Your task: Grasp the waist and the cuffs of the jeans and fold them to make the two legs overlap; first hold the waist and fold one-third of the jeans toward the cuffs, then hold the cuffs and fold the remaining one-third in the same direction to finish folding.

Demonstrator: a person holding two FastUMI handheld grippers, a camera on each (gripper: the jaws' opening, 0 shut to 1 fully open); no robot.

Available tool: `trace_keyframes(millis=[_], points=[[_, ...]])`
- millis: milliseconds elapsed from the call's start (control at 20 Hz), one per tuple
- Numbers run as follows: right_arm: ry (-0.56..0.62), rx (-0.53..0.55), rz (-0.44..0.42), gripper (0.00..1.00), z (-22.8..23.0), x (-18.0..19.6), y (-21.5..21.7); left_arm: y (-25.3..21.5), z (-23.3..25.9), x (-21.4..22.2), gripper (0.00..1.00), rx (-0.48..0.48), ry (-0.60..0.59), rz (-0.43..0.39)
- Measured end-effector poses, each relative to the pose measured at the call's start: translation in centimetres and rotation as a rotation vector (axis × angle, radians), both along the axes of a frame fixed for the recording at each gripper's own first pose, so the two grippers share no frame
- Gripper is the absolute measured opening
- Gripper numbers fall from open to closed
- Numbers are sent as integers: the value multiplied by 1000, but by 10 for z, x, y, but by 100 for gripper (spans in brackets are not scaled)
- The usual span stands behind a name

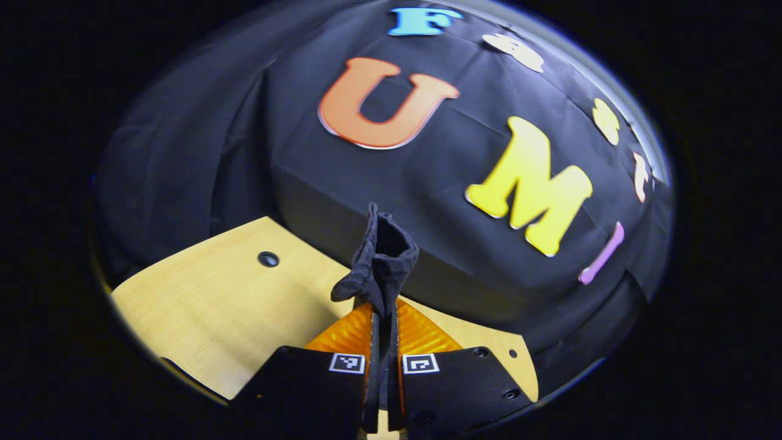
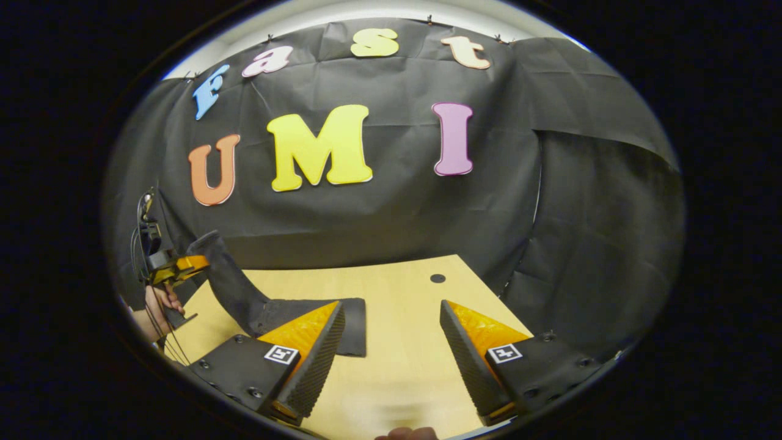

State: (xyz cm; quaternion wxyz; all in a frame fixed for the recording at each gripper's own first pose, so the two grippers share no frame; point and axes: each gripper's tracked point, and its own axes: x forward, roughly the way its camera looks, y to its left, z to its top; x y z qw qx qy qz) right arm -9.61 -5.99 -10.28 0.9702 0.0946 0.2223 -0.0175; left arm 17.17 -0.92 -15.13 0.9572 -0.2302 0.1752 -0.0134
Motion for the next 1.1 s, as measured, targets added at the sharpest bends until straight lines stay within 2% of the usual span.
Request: trace_keyframes(millis=[200,450,550,600,800,850,900,1000,1050,1100], points=[[-3,-20,-62,94,3,-11,-33,-82,-11,-13,8,93,-22,-132],[30,-70,-128,97,-4,-35,-77,-169,-71,-15,8,205,27,-249],[52,-77,-148,96,-9,-43,-90,-185,-100,-21,8,243,67,-265],[61,-82,-156,99,-7,-49,-98,-194,-116,-23,8,259,89,-273],[90,-96,-164,94,-15,-57,-112,-213,-159,-28,12,302,161,-277],[96,-99,-164,99,-15,-58,-115,-215,-165,-27,14,306,168,-273],[102,-101,-162,94,-17,-58,-116,-218,-170,-28,14,311,175,-271],[109,-98,-155,94,-20,-59,-116,-218,-173,-30,22,326,181,-271],[110,-96,-149,94,-21,-59,-115,-218,-172,-30,28,332,179,-266],[109,-96,-144,99,-22,-59,-114,-219,-172,-30,16,336,178,-265]])
